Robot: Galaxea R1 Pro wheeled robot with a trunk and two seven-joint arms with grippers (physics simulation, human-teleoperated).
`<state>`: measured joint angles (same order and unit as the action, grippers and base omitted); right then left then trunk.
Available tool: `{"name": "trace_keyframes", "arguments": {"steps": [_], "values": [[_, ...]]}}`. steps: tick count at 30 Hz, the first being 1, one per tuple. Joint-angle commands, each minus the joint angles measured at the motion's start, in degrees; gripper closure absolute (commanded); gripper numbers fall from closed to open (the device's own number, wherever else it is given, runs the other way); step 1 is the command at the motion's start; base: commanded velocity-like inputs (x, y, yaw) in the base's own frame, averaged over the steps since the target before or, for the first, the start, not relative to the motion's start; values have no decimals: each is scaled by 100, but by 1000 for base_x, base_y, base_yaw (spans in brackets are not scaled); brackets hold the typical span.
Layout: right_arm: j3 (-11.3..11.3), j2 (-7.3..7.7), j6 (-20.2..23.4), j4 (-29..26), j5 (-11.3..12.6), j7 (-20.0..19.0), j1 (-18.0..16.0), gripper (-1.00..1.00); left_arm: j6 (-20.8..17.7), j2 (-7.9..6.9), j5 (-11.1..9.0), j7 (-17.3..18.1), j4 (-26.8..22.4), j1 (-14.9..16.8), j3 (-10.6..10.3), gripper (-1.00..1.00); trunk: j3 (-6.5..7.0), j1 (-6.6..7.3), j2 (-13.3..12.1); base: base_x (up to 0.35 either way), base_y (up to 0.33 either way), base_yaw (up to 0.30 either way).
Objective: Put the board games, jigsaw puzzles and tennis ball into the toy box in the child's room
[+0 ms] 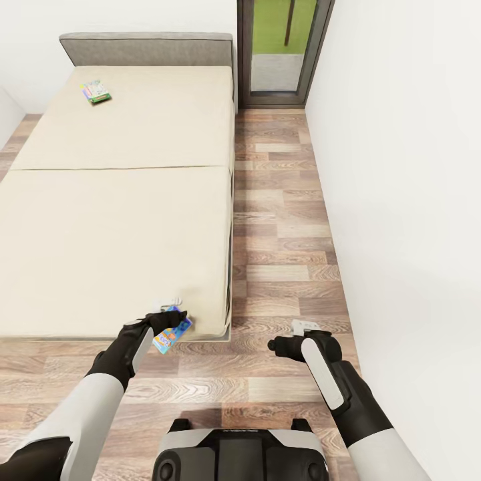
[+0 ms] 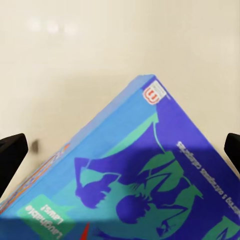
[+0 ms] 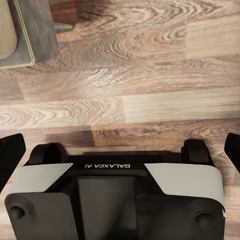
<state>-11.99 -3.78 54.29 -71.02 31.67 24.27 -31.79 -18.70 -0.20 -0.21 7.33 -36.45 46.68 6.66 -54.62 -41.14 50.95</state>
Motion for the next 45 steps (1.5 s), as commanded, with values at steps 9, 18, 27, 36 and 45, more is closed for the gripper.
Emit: {"name": "trace_keyframes", "arguments": {"steps": [9, 18, 27, 36, 45], "values": [[-2, 0, 11, -2, 58, 60, -3, -100, -48, -15, -12, 17, -74, -1, 86, -100, -4, -1, 3, 0, 0, 0], [-5, 0, 11, 0, 58, 60, -3, -100, -65, -31, -21, 34, -434, -7, 421, -100, -4, -1, 3, 0, 0, 0], [-5, 0, 11, 1, 58, 60, -3, -100, -85, -25, -22, 39, -701, -17, 726, -100, -4, -1, 3, 0, 0, 0], [-5, 0, 11, 1, 58, 60, -3, -100, -142, -34, -28, 40, -1052, -51, 787, -100, -4, -1, 3, 0, 0, 0], [-5, 4, 11, 1, 58, 60, -3, -100, -795, -185, -51, 767, -1378, -70, 1373, -100, -4, -1, 3, 0, 0, 0]]}}
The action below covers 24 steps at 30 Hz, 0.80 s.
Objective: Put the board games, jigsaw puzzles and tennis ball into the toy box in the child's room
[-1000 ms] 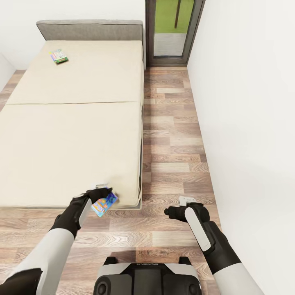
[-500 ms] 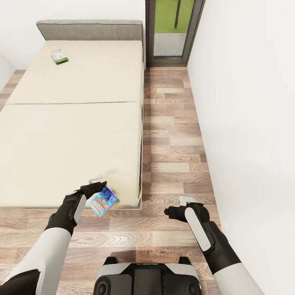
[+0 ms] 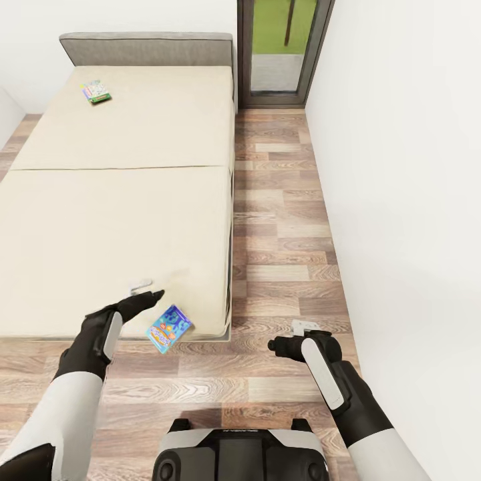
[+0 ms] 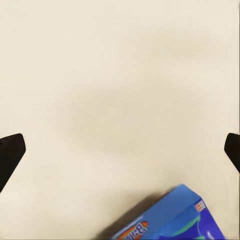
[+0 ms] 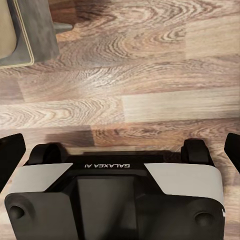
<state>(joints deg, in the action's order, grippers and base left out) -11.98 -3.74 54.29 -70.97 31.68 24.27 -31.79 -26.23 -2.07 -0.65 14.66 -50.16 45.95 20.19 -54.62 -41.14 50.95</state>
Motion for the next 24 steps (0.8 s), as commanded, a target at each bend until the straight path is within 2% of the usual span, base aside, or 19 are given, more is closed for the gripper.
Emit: {"name": "trace_keyframes", "arguments": {"steps": [1, 4, 5, 6, 7, 14, 15, 17, 18, 19, 20, 24], "values": [[-5, 1, 11, -5, 58, 60, -3, -100, -131, -33, -11, 210, -45, 2, 104, -100, -3, -1, 4, 0, 0, 0], [-6, 0, 11, -5, 58, 60, -3, -100, -440, -152, -14, 765, -169, 2, 312, -100, -3, -1, 4, 0, 0, 0], [-2, 2, 11, -5, 58, 60, -3, -100, -659, -255, -12, 1131, -245, 2, 408, -100, -3, -1, 4, 0, 0, 0], [-1, 3, 11, -5, 60, 58, -3, -100, -767, -317, -11, 1305, -276, 2, 445, -100, -3, -1, 4, 0, 0, 0], [-1, 3, 11, -5, 60, 58, -3, -100, -767, -317, -11, 1305, -276, 2, 445, -100, -3, -1, 4, 0, 0, 0], [5, 16, 18, -5, 86, 47, -3, -100, -1470, -949, -28, 2460, -373, 1, 552, -100, -3, -1, 4, 0, 0, 0], [8, 21, 19, -5, 95, 45, -3, -100, -1651, -1104, -23, 2764, -380, -2, 560, -100, -3, -1, 4, 0, 0, 0], [9, 28, 22, -5, 103, 42, -3, -100, -1798, -1239, -7, 3060, -384, -6, 568, -100, -3, -1, 4, 0, 0, 0], [9, 28, 22, -5, 103, 42, -3, -100, -1798, -1239, -7, 3060, -384, -6, 568, -100, -3, -1, 4, 0, 0, 0], [10, 31, 24, -5, 106, 41, -3, -100, -1856, -1310, 0, 3209, -385, -8, 571, -100, -3, -1, 4, 0, 0, 0], [10, 30, 25, -5, 111, 38, -3, -100, -1944, -1475, 9, 3523, -386, -13, 578, -100, -3, -1, 4, 0, 0, 0], [11, 11, 23, 5, 116, 35, -3, -100, -2082, -1873, 19, 4256, -364, -44, 557, -100, -3, -1, 4, 0, 0, 0]]}}
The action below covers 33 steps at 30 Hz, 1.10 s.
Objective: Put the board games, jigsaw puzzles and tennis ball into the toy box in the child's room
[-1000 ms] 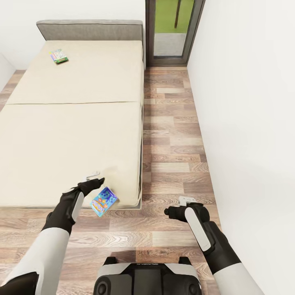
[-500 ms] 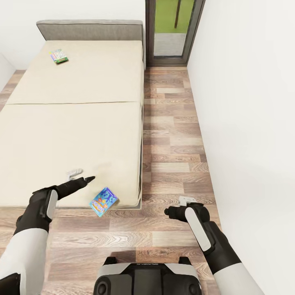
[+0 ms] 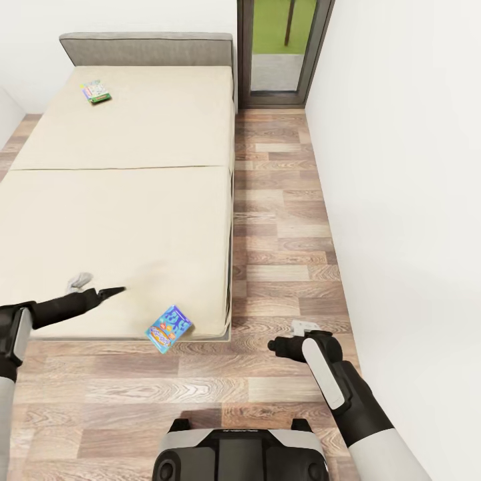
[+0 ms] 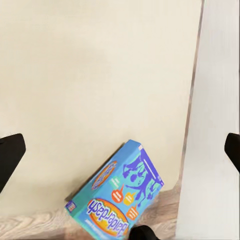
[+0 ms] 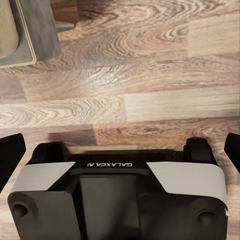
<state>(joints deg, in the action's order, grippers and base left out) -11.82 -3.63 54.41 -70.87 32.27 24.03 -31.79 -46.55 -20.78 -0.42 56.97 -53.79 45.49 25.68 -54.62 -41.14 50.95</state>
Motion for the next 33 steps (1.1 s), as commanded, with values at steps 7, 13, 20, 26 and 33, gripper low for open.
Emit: {"name": "trace_keyframes", "arguments": {"steps": [7, 13, 20, 26, 33], "values": [[22, -12, 13, 132, 71, 54, -3, -100, -133, -426, 34, 1110, 284, -220, 22, -100, -3, -1, 4, -3, 63, 0], [43, -14, 16, 199, 76, -80, -3, -100, -157, -673, 41, 1457, 427, -327, 29, -100, -3, -1, 4, -36, 193, 0], [58, -14, 11, 218, 68, -362, -4, -100, -151, -774, 47, 1552, 466, -357, 34, -100, -3, -1, 4, -12, 72, -1], [64, -15, 1, 222, 61, -488, -3, -100, -152, -805, 50, 1576, 476, -364, 41, -100, 23, -1, 4, -2, 138, -71], [66, -15, -50, 223, 65, -516, -3, -100, -154, -868, 45, 1587, 475, -365, 37, -100, 75, -1, 4, 0, 147, -128]]}}
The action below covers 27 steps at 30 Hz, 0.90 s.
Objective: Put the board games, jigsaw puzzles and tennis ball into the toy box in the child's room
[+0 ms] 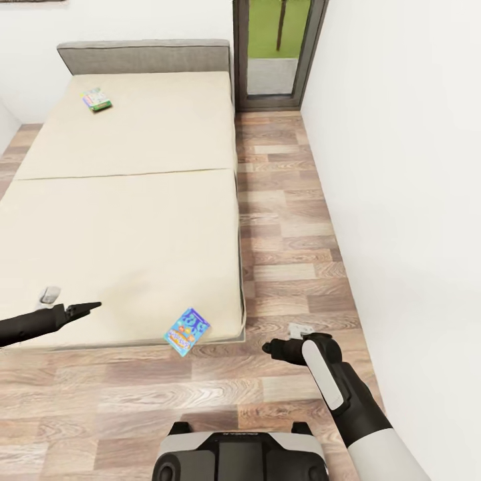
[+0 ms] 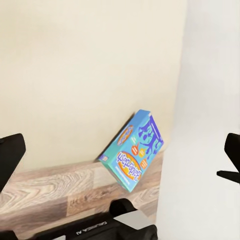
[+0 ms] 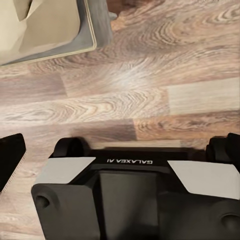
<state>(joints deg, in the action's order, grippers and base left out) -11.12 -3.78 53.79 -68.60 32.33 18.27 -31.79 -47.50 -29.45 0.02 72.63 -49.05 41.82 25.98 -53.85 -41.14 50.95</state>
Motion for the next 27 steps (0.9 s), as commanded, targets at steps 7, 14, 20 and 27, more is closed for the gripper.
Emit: {"name": "trace_keyframes", "arguments": {"steps": [7, 14, 20, 27], "values": [[-23, 0, -43, -1, 62, 55, -3, -100, -65, -34, -4, 29, 0, 2, 10, -100, 54, -1, 3, 0, 30, -138], [-38, -2, -57, 0, 62, 55, -3, -100, -66, -46, -7, 52, 0, 2, 11, -100, 113, -1, 3, 0, 7, -130], [-40, 0, -61, 1, 62, 54, -3, -100, -66, -57, -3, 131, 0, -3, 9, -100, 163, -1, 3, -2, 1, -120], [-32, 0, -60, 3, 62, 54, -3, -100, -71, -60, -2, 155, 0, -6, 11, -100, 222, -1, 3, -140, 0, -111]]}}
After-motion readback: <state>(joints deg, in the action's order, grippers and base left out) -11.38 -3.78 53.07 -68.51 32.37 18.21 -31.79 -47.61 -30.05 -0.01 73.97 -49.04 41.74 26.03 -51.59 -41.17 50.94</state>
